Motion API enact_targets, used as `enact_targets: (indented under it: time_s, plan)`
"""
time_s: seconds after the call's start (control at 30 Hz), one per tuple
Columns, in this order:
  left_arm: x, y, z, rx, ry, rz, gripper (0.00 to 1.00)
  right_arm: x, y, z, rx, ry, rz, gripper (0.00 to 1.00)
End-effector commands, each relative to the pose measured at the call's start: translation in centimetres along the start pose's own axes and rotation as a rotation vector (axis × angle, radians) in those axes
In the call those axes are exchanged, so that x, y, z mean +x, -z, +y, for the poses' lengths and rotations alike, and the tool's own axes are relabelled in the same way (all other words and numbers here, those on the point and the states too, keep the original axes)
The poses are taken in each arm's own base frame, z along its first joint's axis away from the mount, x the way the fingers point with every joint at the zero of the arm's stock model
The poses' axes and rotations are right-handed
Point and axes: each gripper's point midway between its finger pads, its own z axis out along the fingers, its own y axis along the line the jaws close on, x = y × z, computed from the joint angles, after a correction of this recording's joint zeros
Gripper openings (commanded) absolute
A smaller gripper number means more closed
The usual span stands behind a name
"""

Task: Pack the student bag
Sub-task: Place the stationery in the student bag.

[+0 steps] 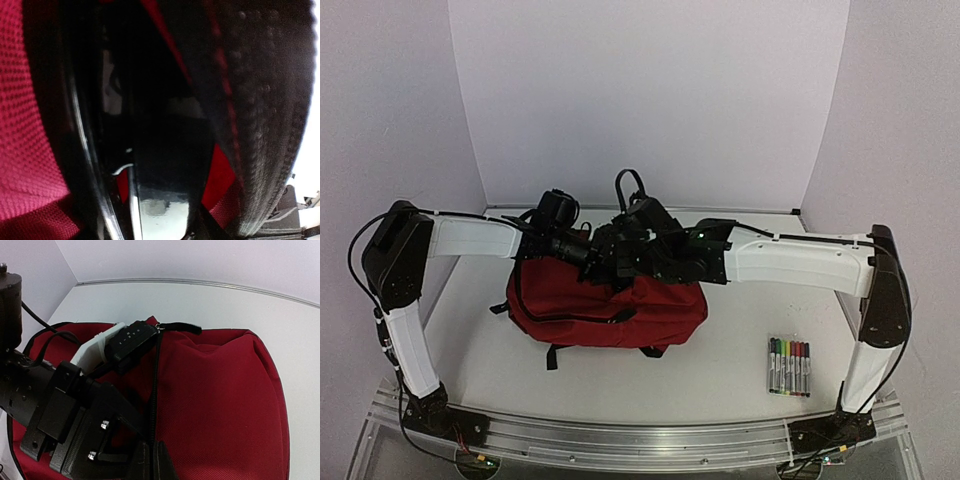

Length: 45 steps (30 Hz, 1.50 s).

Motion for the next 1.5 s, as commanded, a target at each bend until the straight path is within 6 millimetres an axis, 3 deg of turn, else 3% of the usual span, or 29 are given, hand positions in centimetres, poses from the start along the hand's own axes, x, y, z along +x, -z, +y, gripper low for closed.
enact_targets:
  time_s: [0.0, 0.17, 0.4, 0.8, 1.07, 1.17, 1.27, 1.47]
  plan:
    - [-2.8, 2.9, -3.2, -0.033, -0.169, -0.187, 0.58, -2.3, 2.8, 0.9, -0.050, -0.046, -0.055, 0.00]
    - [-1.3, 3.9, -1.8, -0.108, -0.159, -0.193, 0.71, -2.5, 2.7, 1.1, -0.050, -0.040, -0.059, 0.00]
    - [0.3, 4.2, -1.1, -0.121, -0.160, -0.171, 0.77, -2.6, 2.5, 1.6, -0.063, -0.032, -0.056, 0.00]
    - [-0.6, 0.4, -1.0, -0.028, -0.127, -0.134, 0.45, -2.7, 2.5, 1.8, -0.069, -0.036, -0.056, 0.00]
    - [-2.4, -3.3, -1.4, -0.021, -0.141, -0.170, 0.45, -2.5, 2.3, 1.7, -0.063, -0.039, -0.055, 0.00]
    - [-2.4, -4.1, -2.2, 0.013, -0.157, -0.171, 0.50, -2.5, 2.4, 1.5, -0.057, -0.040, -0.060, 0.00]
    - [-2.1, -4.2, -2.7, 0.028, -0.171, -0.169, 0.62, -2.6, 2.5, 1.3, -0.050, -0.041, -0.065, 0.00]
    - [-1.5, -1.8, -2.4, -0.100, -0.215, -0.235, 0.81, -2.8, 2.8, 0.9, -0.038, -0.048, -0.076, 0.00]
